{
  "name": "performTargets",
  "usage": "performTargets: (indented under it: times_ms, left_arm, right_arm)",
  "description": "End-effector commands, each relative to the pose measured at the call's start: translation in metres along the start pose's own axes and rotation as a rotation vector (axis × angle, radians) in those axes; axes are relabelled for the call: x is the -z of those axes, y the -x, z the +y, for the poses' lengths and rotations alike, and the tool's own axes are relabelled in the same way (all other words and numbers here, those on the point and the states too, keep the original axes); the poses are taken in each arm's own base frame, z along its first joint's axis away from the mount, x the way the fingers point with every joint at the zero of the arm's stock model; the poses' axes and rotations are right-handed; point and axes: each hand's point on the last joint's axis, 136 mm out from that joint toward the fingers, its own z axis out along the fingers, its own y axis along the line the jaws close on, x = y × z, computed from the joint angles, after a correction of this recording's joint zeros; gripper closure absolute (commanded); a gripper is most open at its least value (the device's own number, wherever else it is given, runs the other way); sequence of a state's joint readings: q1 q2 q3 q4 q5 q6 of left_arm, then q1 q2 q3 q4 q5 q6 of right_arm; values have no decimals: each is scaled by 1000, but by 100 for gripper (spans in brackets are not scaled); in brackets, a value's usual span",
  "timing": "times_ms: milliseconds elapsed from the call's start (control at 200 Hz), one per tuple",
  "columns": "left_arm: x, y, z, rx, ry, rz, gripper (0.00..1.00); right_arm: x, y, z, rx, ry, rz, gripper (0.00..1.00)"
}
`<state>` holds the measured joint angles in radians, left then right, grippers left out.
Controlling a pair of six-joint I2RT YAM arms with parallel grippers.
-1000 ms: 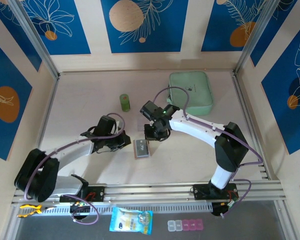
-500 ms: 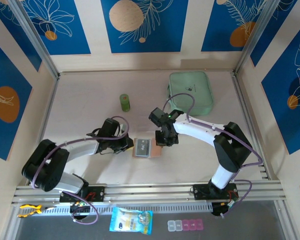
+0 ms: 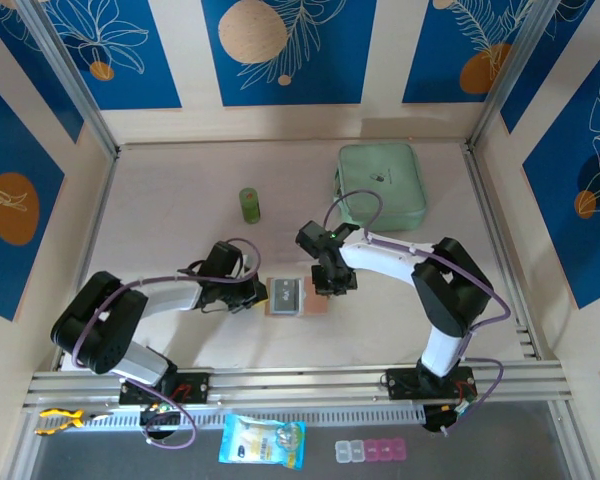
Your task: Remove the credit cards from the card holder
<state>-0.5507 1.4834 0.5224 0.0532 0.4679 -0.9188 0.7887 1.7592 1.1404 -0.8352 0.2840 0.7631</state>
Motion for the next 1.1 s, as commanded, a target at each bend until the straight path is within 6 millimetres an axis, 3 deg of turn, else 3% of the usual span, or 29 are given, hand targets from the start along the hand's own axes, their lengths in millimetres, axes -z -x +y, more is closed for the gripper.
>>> performTargets:
  times_ms: [0,155,345,555,650,865,995,1095]
  left_arm:
    - [-5,-10,6,14,8,30,100]
    - [-5,-13,10,23,28,43,100]
    - [-5,-17,12,22,37,50,100]
    - [-6,-18,14,23,44,53,100]
    - [-6,-18,11,19,39,55,100]
    - [-5,-19,11,18,44,55,100]
    - [-6,-20,12,18,47,59,100]
    - [-6,-20,12,18,50,61,100]
  right_arm:
    - [-8,2,0,15,-28,2,80]
    - [-9,0,-7,18,-65,3,72]
    - [9,-2,-15,16,-76,-24,55]
    - [31,-4,-33,13,-129,-54,50]
    - [41,-3,-33,24,-126,-63,50]
    - [74,0,9,65,3,-111,55]
    - [87,0,57,123,130,-121,56]
    - [82,-3,87,157,195,-84,56]
